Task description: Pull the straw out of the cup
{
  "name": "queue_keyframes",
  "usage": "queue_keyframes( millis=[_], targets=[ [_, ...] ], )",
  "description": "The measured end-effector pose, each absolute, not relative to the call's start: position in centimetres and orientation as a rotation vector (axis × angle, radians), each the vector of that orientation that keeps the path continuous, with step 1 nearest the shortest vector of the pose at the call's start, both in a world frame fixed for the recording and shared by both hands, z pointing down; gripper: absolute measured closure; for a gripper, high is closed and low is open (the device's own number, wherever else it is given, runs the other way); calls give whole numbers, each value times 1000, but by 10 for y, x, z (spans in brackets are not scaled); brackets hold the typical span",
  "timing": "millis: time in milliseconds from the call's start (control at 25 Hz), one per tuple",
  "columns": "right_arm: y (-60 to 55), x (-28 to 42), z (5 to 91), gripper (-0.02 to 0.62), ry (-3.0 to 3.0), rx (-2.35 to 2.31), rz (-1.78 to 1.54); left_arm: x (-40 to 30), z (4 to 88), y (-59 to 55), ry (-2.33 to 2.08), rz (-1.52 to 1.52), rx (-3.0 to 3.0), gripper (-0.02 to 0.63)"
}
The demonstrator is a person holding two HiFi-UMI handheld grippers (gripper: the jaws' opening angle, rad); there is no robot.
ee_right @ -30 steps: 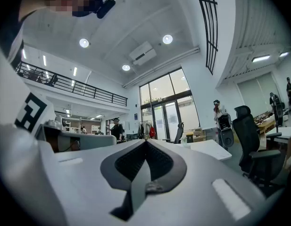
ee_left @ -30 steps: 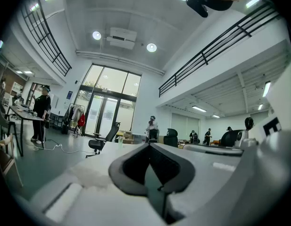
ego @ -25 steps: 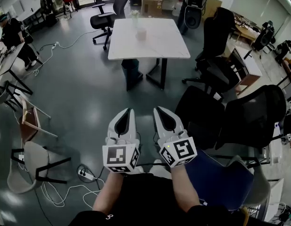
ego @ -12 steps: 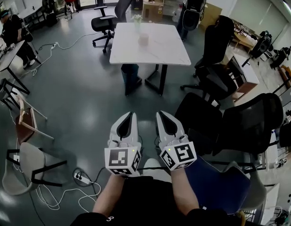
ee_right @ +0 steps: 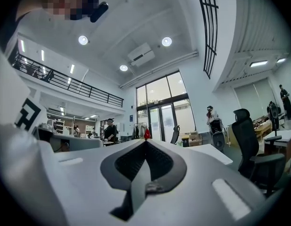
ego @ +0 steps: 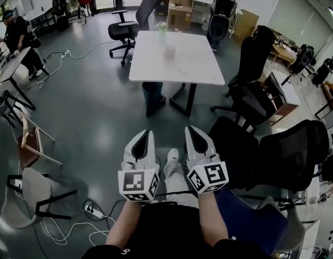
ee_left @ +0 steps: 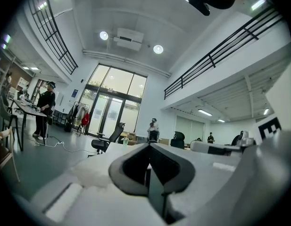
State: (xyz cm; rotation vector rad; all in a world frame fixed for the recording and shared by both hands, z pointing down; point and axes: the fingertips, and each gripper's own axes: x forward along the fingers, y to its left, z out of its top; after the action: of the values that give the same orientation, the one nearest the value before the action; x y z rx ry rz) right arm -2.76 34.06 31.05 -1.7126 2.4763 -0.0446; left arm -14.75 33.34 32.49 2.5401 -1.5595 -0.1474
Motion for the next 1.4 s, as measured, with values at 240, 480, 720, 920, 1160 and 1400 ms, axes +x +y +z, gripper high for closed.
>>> queue_keyframes(
  millis=[240,480,720,920,1160,1400],
  targets=[
    [259,-1,326,594,2424,-1716,-59,-129,330,258,-1592,-141,2594,604],
    [159,20,328,593,2475,-1690,-66,-99,325,161,-1699,-30,2656,604],
    [57,59,345,594,2503,-1707,-153,-56,338,53,-1670,34,2623,604],
    [-27,73,358,592,2527,-1680,-212,-30,346,-29,-1692,132,2604,604],
    [-94,93,371,592,2561,-1645,-260,2,354,-94,-1653,198,2615,604],
    [-124,86,365,592,2609,-1581,-239,-4,362,-120,-1668,220,2554,604]
  ],
)
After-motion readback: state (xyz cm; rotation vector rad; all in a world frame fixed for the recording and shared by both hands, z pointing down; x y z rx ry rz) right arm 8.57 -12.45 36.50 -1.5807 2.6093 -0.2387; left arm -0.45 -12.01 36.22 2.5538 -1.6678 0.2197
